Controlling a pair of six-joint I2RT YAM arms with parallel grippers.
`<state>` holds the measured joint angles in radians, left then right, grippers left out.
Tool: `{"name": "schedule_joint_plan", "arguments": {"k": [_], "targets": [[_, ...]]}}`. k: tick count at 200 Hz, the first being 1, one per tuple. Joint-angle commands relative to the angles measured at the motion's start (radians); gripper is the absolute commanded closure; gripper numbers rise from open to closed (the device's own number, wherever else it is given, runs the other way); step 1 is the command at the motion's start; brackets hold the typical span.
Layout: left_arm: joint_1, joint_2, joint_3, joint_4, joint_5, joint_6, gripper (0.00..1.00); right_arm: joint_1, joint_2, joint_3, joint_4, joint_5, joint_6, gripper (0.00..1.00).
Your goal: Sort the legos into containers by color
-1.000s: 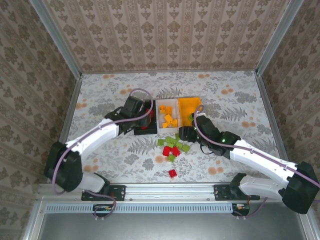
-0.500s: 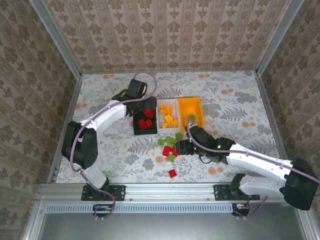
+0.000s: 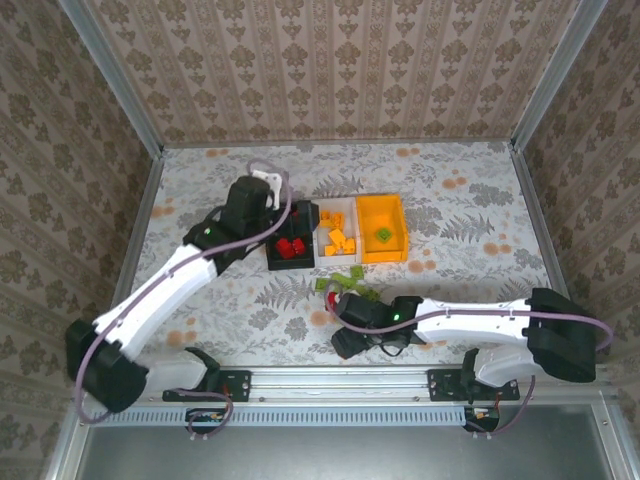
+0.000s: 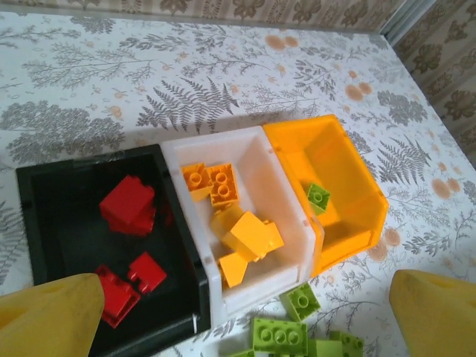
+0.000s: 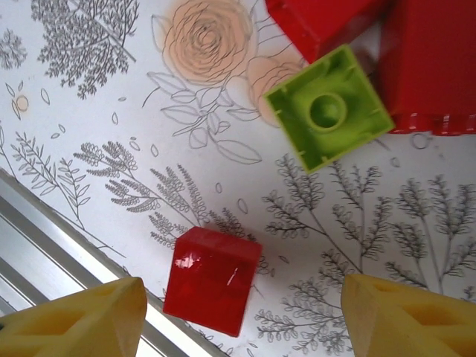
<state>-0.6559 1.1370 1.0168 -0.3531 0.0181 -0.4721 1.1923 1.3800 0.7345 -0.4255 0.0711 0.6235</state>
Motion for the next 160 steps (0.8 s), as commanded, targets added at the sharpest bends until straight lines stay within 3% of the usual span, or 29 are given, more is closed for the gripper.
{"name": "schedule_joint_plan", "arguments": {"k": [1, 56, 91, 128, 160], "targets": [[-0.001, -0.117, -0.13, -0.058, -0.084, -0.071, 0.0, 0.02, 0.053, 0.046, -0.029, 0.032, -0.024, 0.29], [0.012, -0.397, -0.355, -0.134, -0.204, -0.169, 0.0, 0.052, 0.169, 0.095, -0.059, 0.097, -0.03, 0.32], [0.031, -0.418, -0.385, -0.142, -0.201, -0.185, 0.0, 0.059, 0.197, 0.088, -0.067, 0.096, -0.018, 0.41], [0.038, -0.418, -0.388, -0.135, -0.197, -0.179, 0.0, 0.059, 0.148, 0.055, -0.071, 0.112, 0.005, 0.61], [0.042, -0.42, -0.406, -0.129, -0.196, -0.182, 0.0, 0.041, 0.044, 0.071, -0.091, 0.124, -0.01, 0.66]]}}
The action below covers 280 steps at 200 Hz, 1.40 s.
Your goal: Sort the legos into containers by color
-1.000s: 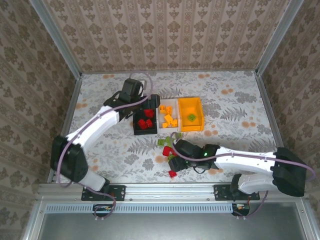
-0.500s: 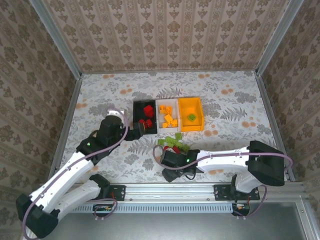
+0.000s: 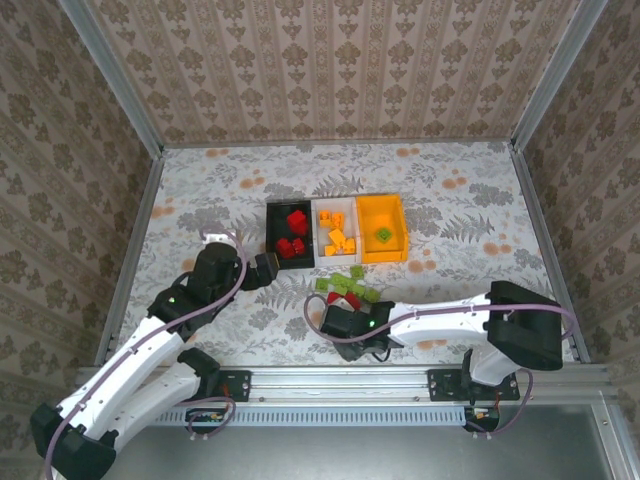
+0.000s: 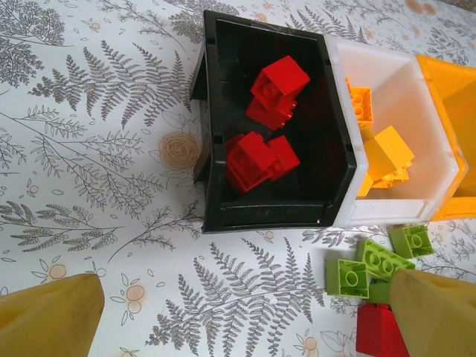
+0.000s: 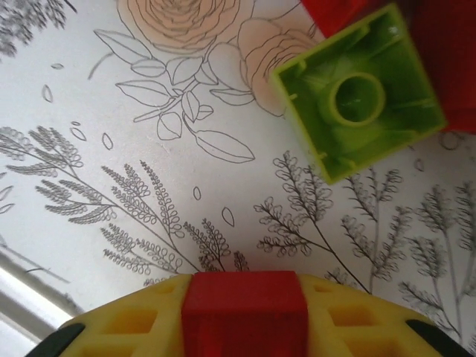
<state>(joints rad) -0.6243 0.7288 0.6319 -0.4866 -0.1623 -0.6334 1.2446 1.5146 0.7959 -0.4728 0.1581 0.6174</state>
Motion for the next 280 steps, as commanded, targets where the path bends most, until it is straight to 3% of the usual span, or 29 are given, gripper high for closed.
{"name": "schedule_joint_plan", "arguments": {"k": [1, 28, 54, 122, 163, 190, 224, 255, 280], "targets": [[0.011, -0.013, -0.021, 0.005, -0.015, -0.022, 0.0, -0.013, -0.094, 0.011, -0.044, 0.037, -0.005, 0.67], [0.012, -0.027, -0.048, 0.024, 0.004, -0.029, 0.0, -0.096, -0.176, 0.098, -0.044, 0.005, -0.071, 0.67], [0.012, -0.047, -0.077, 0.037, 0.016, -0.046, 0.0, -0.189, -0.13, 0.258, -0.016, -0.048, -0.143, 0.67], [0.015, -0.106, -0.13, 0.031, 0.079, -0.074, 0.0, -0.368, 0.343, 0.753, 0.002, -0.098, -0.159, 0.67], [0.012, -0.105, -0.142, 0.019, 0.125, -0.064, 0.0, -0.395, 0.561, 1.009, -0.054, -0.042, -0.13, 0.65], [0.012, -0.092, -0.149, 0.036, 0.153, -0.06, 0.0, -0.408, 0.648, 1.123, -0.102, -0.032, -0.098, 0.58], [0.0, -0.054, -0.141, 0.063, 0.182, -0.042, 0.0, -0.421, 0.607, 1.108, -0.068, -0.039, -0.06, 0.36], [-0.034, 0.014, -0.13, 0.126, 0.221, -0.026, 0.0, -0.42, 0.447, 0.957, 0.035, 0.007, -0.06, 0.33], [-0.117, 0.11, -0.095, 0.164, 0.191, -0.006, 0.0, -0.422, 0.268, 0.747, 0.128, 0.037, -0.043, 0.31]]}}
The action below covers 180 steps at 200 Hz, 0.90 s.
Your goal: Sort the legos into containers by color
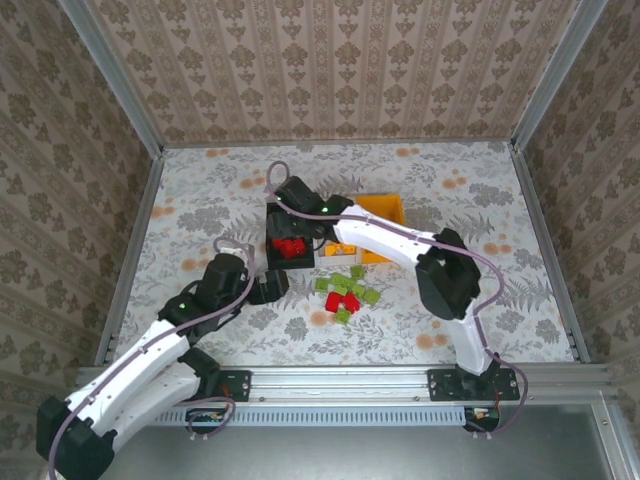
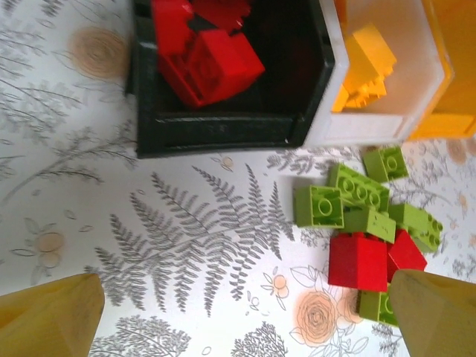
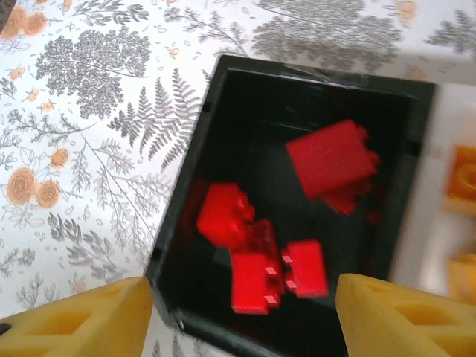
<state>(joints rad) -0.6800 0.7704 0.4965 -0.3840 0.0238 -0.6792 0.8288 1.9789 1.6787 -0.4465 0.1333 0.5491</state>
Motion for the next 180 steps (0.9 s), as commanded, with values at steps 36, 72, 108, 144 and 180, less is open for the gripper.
{"name": "schedule_joint_plan", "arguments": {"k": [36, 72, 108, 144, 180], "targets": [[-0.195, 0.268, 0.115, 0.118, -0.031, 0.07, 0.03, -0.011, -0.432, -0.435, 0.164, 0.093, 0.051, 0.31], [-0.295, 0.482, 0.207, 0.133, -0.066, 0.113, 0.13, -0.032, -0.643, -0.667, 0.163, 0.109, 0.089, 0.3], [-0.33, 0.632, 0.272, 0.146, -0.114, 0.129, 0.22, -0.059, -0.783, -0.79, 0.144, 0.118, 0.105, 0.3], [-0.294, 0.699, 0.294, 0.188, -0.162, 0.14, 0.22, -0.068, -0.873, -0.853, 0.141, 0.125, 0.115, 0.29], [-0.261, 0.775, 0.332, 0.189, -0.189, 0.154, 0.26, -0.075, -0.935, -0.876, 0.126, 0.137, 0.108, 0.29]]}}
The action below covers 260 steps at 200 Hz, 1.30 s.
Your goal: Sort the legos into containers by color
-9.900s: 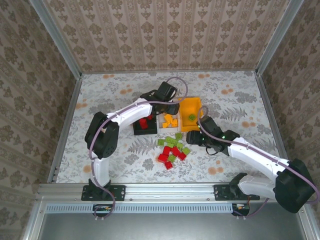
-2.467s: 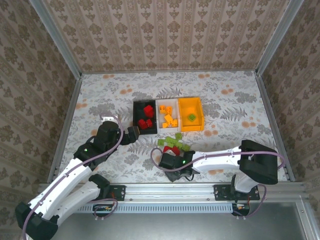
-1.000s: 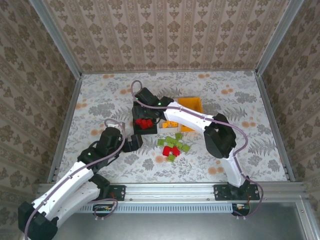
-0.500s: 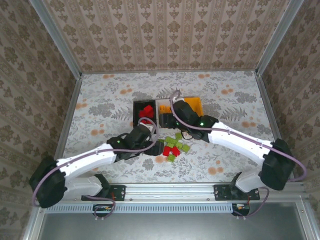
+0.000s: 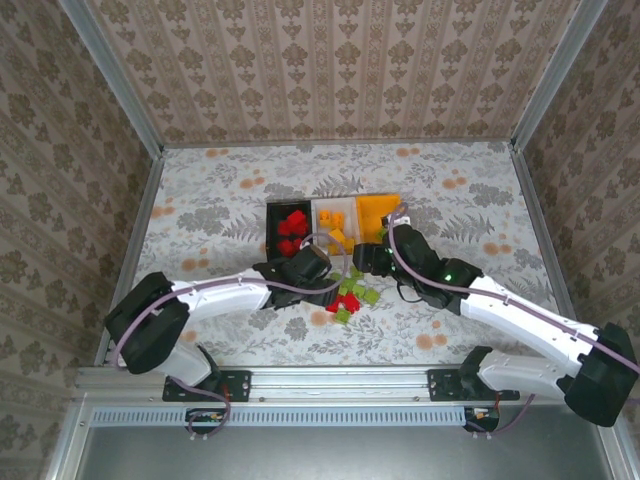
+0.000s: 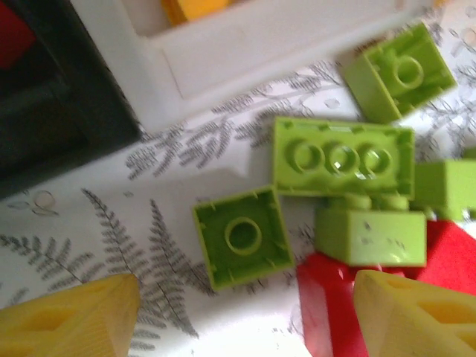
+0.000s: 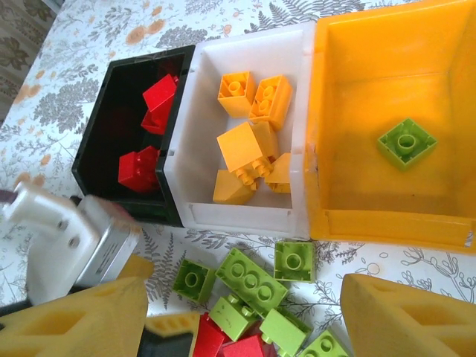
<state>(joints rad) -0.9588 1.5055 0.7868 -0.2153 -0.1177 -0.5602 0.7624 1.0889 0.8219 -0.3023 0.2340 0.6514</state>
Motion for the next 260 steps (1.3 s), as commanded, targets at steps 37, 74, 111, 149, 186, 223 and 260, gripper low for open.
{"name": "schedule_joint_plan", "arguments": {"k": [37, 74, 111, 149, 186, 223, 260], "targets": [[0.03, 0.113, 0.058, 0.025, -0.052, 0.045, 0.28, -0.019, -0.097, -0.038, -0.038, 0.041, 0.002, 0.29], [0.032, 0.119, 0.039, 0.016, -0.059, 0.028, 0.41, -0.025, -0.133, -0.044, -0.047, 0.045, 0.002, 0.29], [0.032, 0.102, 0.016, 0.007, -0.058, 0.024, 0.55, -0.032, -0.139, -0.047, -0.046, 0.05, 0.005, 0.28], [0.028, 0.034, -0.013, -0.003, -0.055, 0.01, 0.65, -0.038, -0.148, -0.061, -0.056, 0.068, 0.021, 0.28], [-0.019, -0.059, 0.054, -0.075, -0.037, 0.029, 0.67, -0.046, -0.185, -0.12, -0.1, 0.131, 0.073, 0.28], [-0.046, -0.022, 0.259, -0.101, 0.014, 0.08, 0.67, -0.066, -0.245, -0.23, -0.173, 0.176, 0.147, 0.28], [-0.014, 0.215, 0.57, -0.121, 0.098, 0.144, 0.66, -0.074, -0.334, -0.32, -0.228, 0.165, 0.193, 0.28]]}}
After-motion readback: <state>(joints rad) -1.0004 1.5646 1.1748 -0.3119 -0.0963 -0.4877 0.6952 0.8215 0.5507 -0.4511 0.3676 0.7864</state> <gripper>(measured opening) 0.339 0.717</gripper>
